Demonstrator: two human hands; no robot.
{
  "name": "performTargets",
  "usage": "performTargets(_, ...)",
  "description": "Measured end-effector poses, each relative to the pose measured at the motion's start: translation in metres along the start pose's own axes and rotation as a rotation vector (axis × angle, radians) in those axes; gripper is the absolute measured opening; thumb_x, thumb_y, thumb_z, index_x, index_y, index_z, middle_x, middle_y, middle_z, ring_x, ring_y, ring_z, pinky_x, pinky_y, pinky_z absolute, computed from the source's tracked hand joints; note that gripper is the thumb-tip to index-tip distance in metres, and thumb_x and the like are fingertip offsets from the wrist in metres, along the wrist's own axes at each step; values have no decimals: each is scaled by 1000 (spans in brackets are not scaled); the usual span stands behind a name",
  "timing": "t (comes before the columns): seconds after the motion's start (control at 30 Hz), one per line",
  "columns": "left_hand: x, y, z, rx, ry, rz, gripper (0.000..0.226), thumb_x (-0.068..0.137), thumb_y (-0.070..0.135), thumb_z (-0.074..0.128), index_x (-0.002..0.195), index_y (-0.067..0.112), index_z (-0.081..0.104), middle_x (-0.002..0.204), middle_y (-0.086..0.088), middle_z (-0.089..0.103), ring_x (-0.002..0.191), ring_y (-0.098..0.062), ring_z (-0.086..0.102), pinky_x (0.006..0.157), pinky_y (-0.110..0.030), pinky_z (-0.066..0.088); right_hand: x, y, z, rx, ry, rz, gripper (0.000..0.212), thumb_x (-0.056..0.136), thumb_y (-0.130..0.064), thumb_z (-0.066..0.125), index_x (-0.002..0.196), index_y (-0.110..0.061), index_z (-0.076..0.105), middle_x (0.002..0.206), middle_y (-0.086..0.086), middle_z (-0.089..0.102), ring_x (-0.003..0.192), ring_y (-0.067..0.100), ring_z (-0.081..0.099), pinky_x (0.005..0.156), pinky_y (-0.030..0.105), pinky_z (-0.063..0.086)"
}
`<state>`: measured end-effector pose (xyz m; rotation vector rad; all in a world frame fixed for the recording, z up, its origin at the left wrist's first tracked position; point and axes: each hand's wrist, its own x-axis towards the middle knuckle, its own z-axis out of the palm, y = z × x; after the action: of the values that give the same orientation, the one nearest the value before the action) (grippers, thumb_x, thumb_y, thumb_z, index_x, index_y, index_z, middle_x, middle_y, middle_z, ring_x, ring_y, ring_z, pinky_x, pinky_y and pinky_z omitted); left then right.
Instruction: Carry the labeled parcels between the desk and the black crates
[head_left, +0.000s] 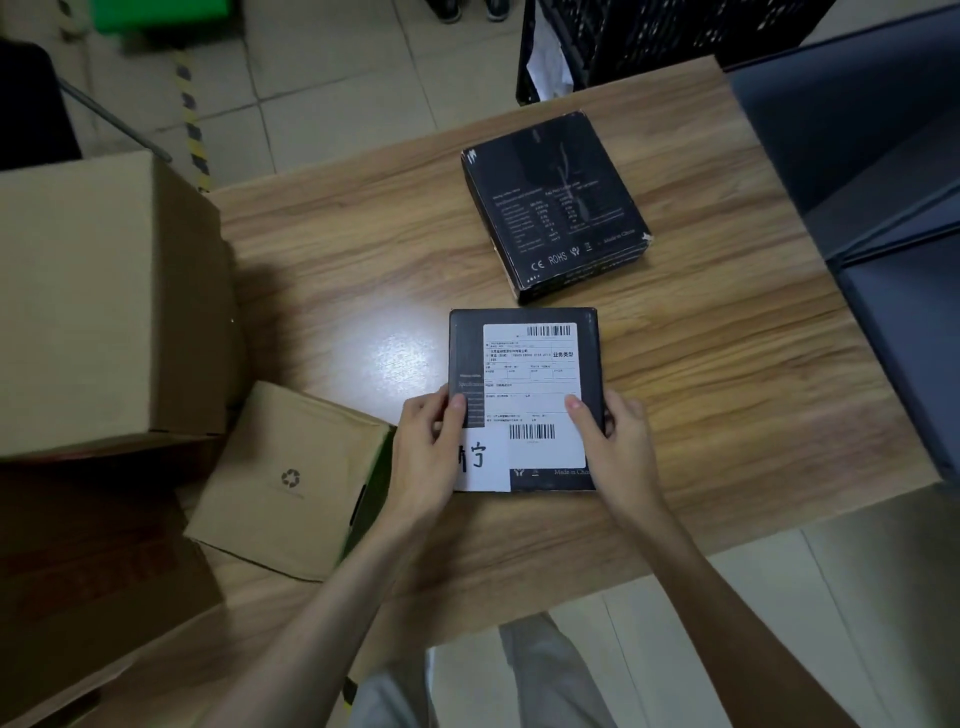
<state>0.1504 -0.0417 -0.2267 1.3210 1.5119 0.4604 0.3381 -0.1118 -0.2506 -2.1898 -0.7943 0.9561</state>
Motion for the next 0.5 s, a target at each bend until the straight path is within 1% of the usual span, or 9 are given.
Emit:
performTargets(0.07, -3, -5, 2, -6, -3, 11, 34, 108, 35, 46, 133, 22, 64, 119, 0, 57, 93, 24, 51, 78, 1, 39, -2, -2, 1, -3, 5, -10, 60, 90, -64, 51, 128, -19, 60, 107, 1, 50, 105, 25, 53, 93, 45, 48)
performTargets(0.1, -4, -7, 2, -25, -5, 22, 35, 107, 39, 46, 136, 28, 62, 121, 3, 60, 99, 20, 54, 85, -4, 44, -3, -5, 0, 0, 8, -15, 54, 94, -58, 53, 131, -20, 59, 108, 1, 50, 107, 25, 53, 94, 45, 48)
performTargets(0.13, -4, -8, 2, -53, -10, 35, 36, 106, 45, 45, 136, 34, 61, 123, 6, 64, 107, 11, 58, 95, -17, 49, -5, -7, -2, 10, 13, -27, 51, 96, -53, 54, 136, -21, 56, 111, 2, 50, 110, 24, 52, 96, 43, 47)
performTargets(0.17, -6, -6, 2, -82, -12, 45, 37, 105, 48, 45, 136, 38, 60, 124, 9, 67, 112, 2, 61, 98, -29, 52, -7, -13, -6, 23, 20, -42, 52, 96, -51, 54, 140, -24, 53, 114, 1, 50, 112, 21, 51, 97, 41, 46)
performTargets(0.2, -9, -2, 0, -117, -6, 53, 37, 105, 47, 45, 137, 38, 60, 125, 10, 68, 115, -5, 63, 97, -33, 54, -10, -18, -10, 39, 30, -61, 53, 96, -51, 54, 143, -26, 50, 117, 1, 50, 115, 19, 50, 98, 38, 45)
performTargets(0.3, -17, 22, -11, -162, 27, 107, 36, 108, 35, 46, 141, 29, 60, 131, 8, 66, 118, -6, 62, 88, -13, 49, -20, -41, -23, 56, 27, -110, 58, 96, -56, 51, 147, -29, 45, 124, 0, 53, 117, 15, 51, 97, 38, 47)
performTargets(0.33, -20, 33, -16, -156, 46, 121, 36, 108, 35, 46, 140, 29, 60, 131, 7, 65, 118, -6, 61, 87, -11, 47, -24, -51, -30, 65, 29, -128, 60, 95, -60, 49, 147, -30, 45, 126, -1, 56, 117, 15, 53, 98, 41, 49)
performTargets(0.43, -34, 83, -39, -155, 82, 186, 28, 107, 38, 46, 128, 35, 65, 123, 6, 69, 109, -7, 64, 87, -24, 53, -34, -93, -54, 122, 40, -197, 69, 87, -72, 41, 144, -35, 44, 125, -7, 63, 116, 16, 59, 96, 46, 53)
performTargets(0.5, -45, 128, -57, -209, 85, 259, 24, 108, 34, 45, 123, 35, 64, 116, 9, 72, 98, -2, 68, 77, -18, 54, -35, -127, -74, 167, 48, -268, 71, 85, -75, 39, 144, -36, 43, 126, -7, 63, 116, 17, 60, 95, 46, 54)
